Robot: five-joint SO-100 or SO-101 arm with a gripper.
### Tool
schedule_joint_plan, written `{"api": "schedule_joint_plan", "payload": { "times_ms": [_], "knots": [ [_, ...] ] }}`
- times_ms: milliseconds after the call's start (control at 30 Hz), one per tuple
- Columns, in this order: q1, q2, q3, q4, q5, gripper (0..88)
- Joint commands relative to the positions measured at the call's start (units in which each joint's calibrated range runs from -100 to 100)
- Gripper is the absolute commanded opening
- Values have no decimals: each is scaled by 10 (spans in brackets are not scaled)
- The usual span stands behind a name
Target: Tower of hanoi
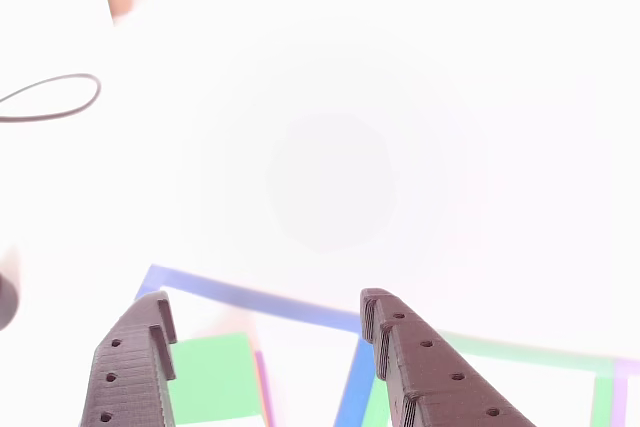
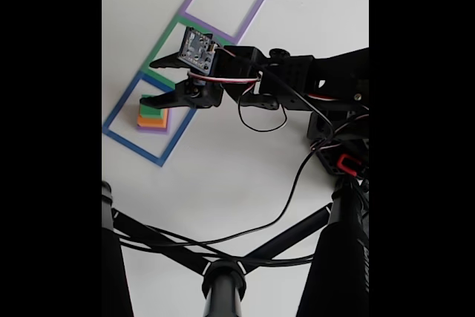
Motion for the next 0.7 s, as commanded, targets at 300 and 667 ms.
{"api": "schedule_joint_plan", "payload": {
  "times_ms": [300,667],
  "knots": [
    [86,-169,-338,602,0,1],
    [137,-142,-636,900,0,1]
  ]
}}
